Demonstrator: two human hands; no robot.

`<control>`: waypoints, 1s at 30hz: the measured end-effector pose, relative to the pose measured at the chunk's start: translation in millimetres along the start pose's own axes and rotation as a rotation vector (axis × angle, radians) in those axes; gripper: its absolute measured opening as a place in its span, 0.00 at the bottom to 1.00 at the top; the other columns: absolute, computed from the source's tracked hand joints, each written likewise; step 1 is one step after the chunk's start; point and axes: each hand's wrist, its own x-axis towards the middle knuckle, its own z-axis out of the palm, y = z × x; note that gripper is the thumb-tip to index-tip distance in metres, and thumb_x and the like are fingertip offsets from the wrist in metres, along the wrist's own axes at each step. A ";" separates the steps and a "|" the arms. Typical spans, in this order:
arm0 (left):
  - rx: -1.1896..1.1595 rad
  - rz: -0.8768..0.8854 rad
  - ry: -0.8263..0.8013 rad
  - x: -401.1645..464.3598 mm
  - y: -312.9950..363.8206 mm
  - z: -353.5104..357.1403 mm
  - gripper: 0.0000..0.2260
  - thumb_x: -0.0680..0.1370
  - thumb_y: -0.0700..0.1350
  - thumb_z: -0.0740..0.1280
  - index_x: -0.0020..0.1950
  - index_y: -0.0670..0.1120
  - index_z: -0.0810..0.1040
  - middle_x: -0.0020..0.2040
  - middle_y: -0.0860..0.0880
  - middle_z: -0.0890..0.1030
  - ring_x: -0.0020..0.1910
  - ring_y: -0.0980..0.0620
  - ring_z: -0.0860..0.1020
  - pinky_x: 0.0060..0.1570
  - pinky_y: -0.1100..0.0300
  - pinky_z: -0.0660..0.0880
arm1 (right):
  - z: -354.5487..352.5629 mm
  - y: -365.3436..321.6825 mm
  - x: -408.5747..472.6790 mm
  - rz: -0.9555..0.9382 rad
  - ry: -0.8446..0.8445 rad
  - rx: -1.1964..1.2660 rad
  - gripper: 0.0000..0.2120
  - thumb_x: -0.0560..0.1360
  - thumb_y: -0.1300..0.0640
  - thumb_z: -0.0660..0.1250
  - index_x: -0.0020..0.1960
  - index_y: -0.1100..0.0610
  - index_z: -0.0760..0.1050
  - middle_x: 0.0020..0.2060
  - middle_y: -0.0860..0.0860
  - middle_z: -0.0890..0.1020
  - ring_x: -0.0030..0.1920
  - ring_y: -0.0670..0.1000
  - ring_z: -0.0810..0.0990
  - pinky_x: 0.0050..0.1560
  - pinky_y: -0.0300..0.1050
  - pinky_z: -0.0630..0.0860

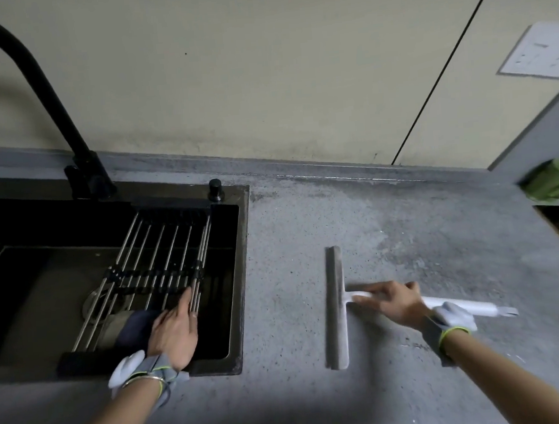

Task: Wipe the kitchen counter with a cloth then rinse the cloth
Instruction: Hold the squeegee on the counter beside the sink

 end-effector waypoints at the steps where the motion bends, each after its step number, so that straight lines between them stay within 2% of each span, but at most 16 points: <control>1: 0.003 -0.010 0.012 0.1 0.9 2.7 0.24 0.82 0.44 0.54 0.77 0.46 0.53 0.59 0.42 0.80 0.59 0.45 0.76 0.61 0.55 0.66 | -0.7 4.4 -4.0 0.006 -0.006 -0.017 0.07 0.72 0.32 0.56 0.50 0.23 0.69 0.57 0.36 0.78 0.53 0.40 0.68 0.58 0.47 0.50; 3: -0.005 -0.034 0.026 -0.2 5.8 7.1 0.23 0.82 0.44 0.55 0.77 0.45 0.55 0.58 0.40 0.80 0.57 0.43 0.77 0.59 0.54 0.68 | 4.2 8.3 -8.9 0.014 -0.007 -0.045 0.07 0.73 0.32 0.56 0.50 0.23 0.68 0.55 0.35 0.77 0.50 0.38 0.66 0.57 0.47 0.51; 6: -0.017 -0.045 0.047 1.9 13.6 7.6 0.22 0.81 0.43 0.56 0.75 0.42 0.59 0.56 0.37 0.80 0.54 0.40 0.78 0.56 0.51 0.70 | 19.5 -4.0 -9.8 0.002 0.043 -0.062 0.08 0.73 0.32 0.57 0.51 0.27 0.70 0.46 0.33 0.75 0.43 0.33 0.63 0.49 0.45 0.51; 8: -0.007 -0.048 0.045 4.4 16.0 6.1 0.21 0.82 0.43 0.55 0.75 0.42 0.59 0.55 0.37 0.80 0.54 0.39 0.78 0.56 0.51 0.70 | 32.1 -21.0 -7.0 -0.034 0.048 -0.049 0.12 0.73 0.33 0.58 0.54 0.31 0.73 0.45 0.34 0.76 0.45 0.35 0.66 0.50 0.46 0.52; 10: 0.007 -0.053 0.037 5.5 17.2 3.6 0.21 0.82 0.43 0.54 0.75 0.43 0.59 0.56 0.38 0.80 0.54 0.40 0.78 0.56 0.51 0.70 | 45.6 -39.8 -2.9 -0.111 0.044 -0.084 0.18 0.73 0.33 0.57 0.59 0.36 0.73 0.49 0.37 0.80 0.50 0.41 0.72 0.53 0.48 0.54; 14: 0.008 -0.059 0.013 5.7 25.0 3.7 0.21 0.82 0.43 0.54 0.75 0.42 0.58 0.59 0.37 0.78 0.57 0.40 0.77 0.58 0.51 0.70 | 65.7 -73.1 5.4 -0.217 0.021 -0.089 0.21 0.74 0.33 0.56 0.63 0.38 0.71 0.59 0.36 0.77 0.56 0.45 0.72 0.59 0.50 0.54; 16: -0.004 -0.067 -0.008 5.6 28.2 4.3 0.21 0.82 0.43 0.54 0.75 0.43 0.57 0.67 0.38 0.73 0.64 0.41 0.73 0.63 0.51 0.66 | 72.7 -87.8 8.6 -0.235 0.011 -0.083 0.21 0.75 0.34 0.56 0.63 0.40 0.72 0.60 0.39 0.78 0.57 0.48 0.71 0.58 0.50 0.54; 19: -0.007 -0.079 0.003 7.5 40.0 5.7 0.22 0.82 0.44 0.54 0.76 0.44 0.55 0.77 0.43 0.57 0.74 0.44 0.60 0.70 0.50 0.59 | 71.8 -92.8 13.7 -0.243 -0.003 -0.082 0.22 0.74 0.33 0.56 0.61 0.42 0.75 0.55 0.44 0.81 0.56 0.50 0.72 0.57 0.51 0.55; 21: 0.000 -0.065 0.023 10.5 50.5 6.5 0.23 0.82 0.45 0.54 0.77 0.44 0.54 0.78 0.45 0.54 0.76 0.46 0.56 0.71 0.50 0.56 | 63.9 -81.3 16.7 -0.248 0.024 -0.036 0.22 0.74 0.32 0.56 0.59 0.42 0.75 0.54 0.45 0.82 0.56 0.50 0.73 0.55 0.49 0.54; 24: 0.010 -0.045 0.048 16.9 67.0 8.0 0.23 0.82 0.45 0.53 0.77 0.45 0.54 0.78 0.45 0.53 0.76 0.46 0.55 0.72 0.50 0.55 | 42.5 -47.1 25.2 -0.218 0.059 0.020 0.21 0.73 0.31 0.55 0.60 0.39 0.74 0.54 0.43 0.82 0.59 0.49 0.73 0.52 0.47 0.52; 28: 0.009 -0.030 0.082 25.5 111.1 18.3 0.23 0.82 0.44 0.56 0.77 0.44 0.57 0.77 0.45 0.56 0.75 0.46 0.58 0.71 0.51 0.55 | -4.6 28.5 35.7 -0.100 0.117 0.097 0.21 0.71 0.27 0.54 0.56 0.34 0.75 0.46 0.41 0.83 0.59 0.48 0.75 0.55 0.48 0.49; 30: 0.004 -0.016 0.109 29.2 146.9 28.6 0.23 0.81 0.42 0.58 0.76 0.43 0.60 0.77 0.45 0.58 0.74 0.46 0.60 0.69 0.52 0.57 | -36.0 78.8 41.6 -0.029 0.198 0.091 0.21 0.69 0.26 0.55 0.53 0.34 0.76 0.48 0.42 0.83 0.60 0.49 0.75 0.58 0.49 0.48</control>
